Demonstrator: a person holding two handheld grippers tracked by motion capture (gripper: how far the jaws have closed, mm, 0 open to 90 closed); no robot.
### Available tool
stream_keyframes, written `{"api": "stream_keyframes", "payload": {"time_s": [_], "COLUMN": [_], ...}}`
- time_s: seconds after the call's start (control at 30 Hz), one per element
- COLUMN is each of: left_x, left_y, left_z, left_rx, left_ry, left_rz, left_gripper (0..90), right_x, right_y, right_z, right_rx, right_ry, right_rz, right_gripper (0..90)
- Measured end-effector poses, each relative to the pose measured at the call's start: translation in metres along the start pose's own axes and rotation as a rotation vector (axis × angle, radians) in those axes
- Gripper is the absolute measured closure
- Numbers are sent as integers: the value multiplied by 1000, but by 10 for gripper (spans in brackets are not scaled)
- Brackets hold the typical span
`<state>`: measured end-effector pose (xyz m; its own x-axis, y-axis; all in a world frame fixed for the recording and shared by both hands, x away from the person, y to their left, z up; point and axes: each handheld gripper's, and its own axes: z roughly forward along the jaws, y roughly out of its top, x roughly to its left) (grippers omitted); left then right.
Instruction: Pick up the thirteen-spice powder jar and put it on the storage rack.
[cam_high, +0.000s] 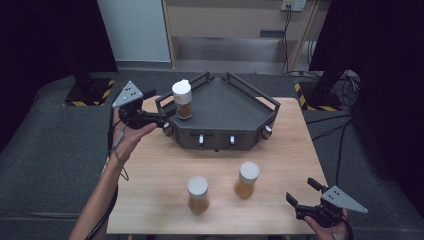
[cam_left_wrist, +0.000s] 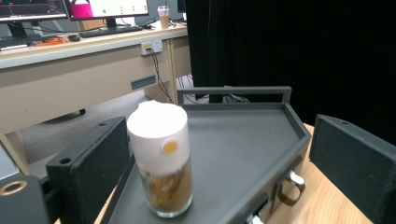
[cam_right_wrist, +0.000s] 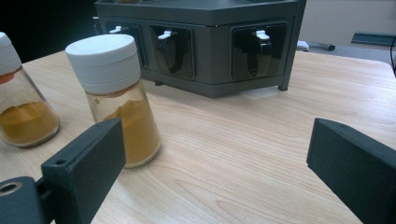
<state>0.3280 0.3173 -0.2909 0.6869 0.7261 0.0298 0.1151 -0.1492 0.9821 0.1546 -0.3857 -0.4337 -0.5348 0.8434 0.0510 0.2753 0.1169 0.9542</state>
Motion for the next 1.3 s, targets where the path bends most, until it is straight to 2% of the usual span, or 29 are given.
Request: {"api": "stream_keyframes", "payload": {"time_s": [0.13,0.23,0.47,0.67,0.77,0.83,1.03,1.13,1.3], "left_x": [-4,-10,-18,-24,-22,-23,-26,-29,-33], "left_y": [-12,-18,-38,-60,-75,-85,-115,-123,-138], "left_z": [-13,-21,-40,-54,-57,-59,-69,-72,-76], "left_rx": [-6,-2,-4,23,28,40,19,27,24], "left_ry": [1,16,7,11,-9,-5,-25,-24,-32], "left_rz": [-7,13,7,16,-11,-7,-54,-50,-76], "left_gripper": [39,40,37,28,14,9,3,0,0], "right_x": [0,0,1,1,1,1,1,1,1], "right_y": [0,0,0,0,1,1,1,1,1], "right_z": [0,0,0,1,1,1,1,1,1], "right_rx": [0,1,1,3,3,4,6,6,6], "right_ry": [1,1,0,0,0,0,0,-1,-1], "right_rz": [-2,1,0,-1,-2,-3,-1,-2,-2], "right_gripper": [45,45,45,45,45,45,45,44,43]}}
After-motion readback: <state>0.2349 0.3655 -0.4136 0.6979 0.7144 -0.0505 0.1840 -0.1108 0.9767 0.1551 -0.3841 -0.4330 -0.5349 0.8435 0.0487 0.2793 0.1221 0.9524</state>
